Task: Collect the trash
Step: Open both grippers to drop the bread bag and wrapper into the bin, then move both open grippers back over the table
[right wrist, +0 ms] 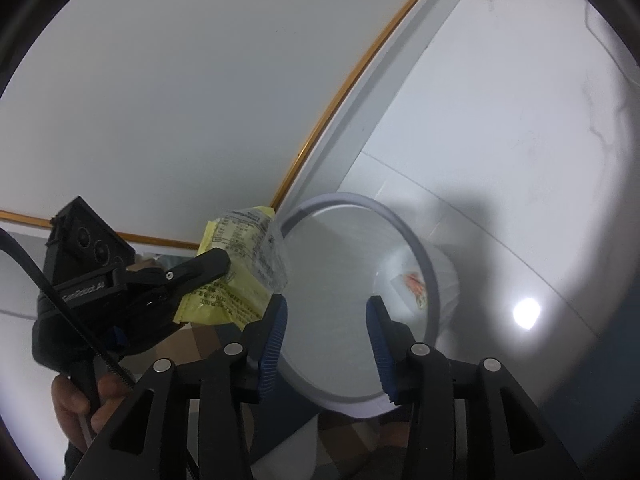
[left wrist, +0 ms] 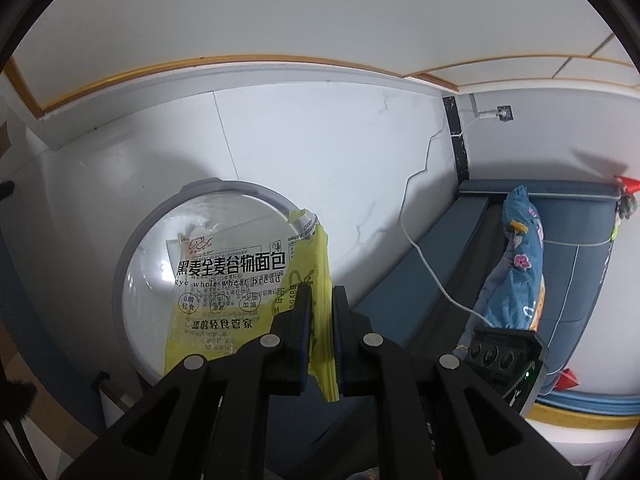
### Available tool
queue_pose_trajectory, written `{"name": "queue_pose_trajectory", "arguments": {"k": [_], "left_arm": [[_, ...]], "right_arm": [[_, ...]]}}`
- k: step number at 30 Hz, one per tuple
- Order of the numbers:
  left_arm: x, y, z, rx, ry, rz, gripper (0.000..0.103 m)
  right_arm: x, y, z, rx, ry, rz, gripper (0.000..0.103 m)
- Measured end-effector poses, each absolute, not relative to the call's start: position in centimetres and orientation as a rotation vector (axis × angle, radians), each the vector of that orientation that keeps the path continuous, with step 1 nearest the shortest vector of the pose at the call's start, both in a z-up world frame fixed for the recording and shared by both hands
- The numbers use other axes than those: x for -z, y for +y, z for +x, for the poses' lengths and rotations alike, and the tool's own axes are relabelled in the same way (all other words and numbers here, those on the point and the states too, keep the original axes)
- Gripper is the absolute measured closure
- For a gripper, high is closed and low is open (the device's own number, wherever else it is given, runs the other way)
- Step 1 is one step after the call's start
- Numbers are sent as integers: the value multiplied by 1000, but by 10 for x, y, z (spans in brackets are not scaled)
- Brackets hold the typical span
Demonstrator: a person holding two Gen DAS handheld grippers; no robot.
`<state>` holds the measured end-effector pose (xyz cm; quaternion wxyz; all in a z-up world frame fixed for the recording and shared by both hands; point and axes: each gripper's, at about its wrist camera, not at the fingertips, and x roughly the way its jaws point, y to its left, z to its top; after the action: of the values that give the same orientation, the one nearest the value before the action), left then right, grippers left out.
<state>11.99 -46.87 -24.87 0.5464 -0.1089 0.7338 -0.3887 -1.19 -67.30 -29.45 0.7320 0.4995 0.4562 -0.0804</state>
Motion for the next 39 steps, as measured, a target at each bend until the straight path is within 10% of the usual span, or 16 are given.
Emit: {"name": "queue_pose_trajectory", "arguments": {"k": [9,14,39], "left_arm": [[249,-466,121,857,1762,-226,76],[242,-463,119,829,1749,-175,47],[59,-347,90,534,1125,52,27]], "right_arm": [[290,-685,-30,227,957,1145,53],[284,-689,-34,245,942,1138,53],[136,-640,-23,147,793,841,27]]}}
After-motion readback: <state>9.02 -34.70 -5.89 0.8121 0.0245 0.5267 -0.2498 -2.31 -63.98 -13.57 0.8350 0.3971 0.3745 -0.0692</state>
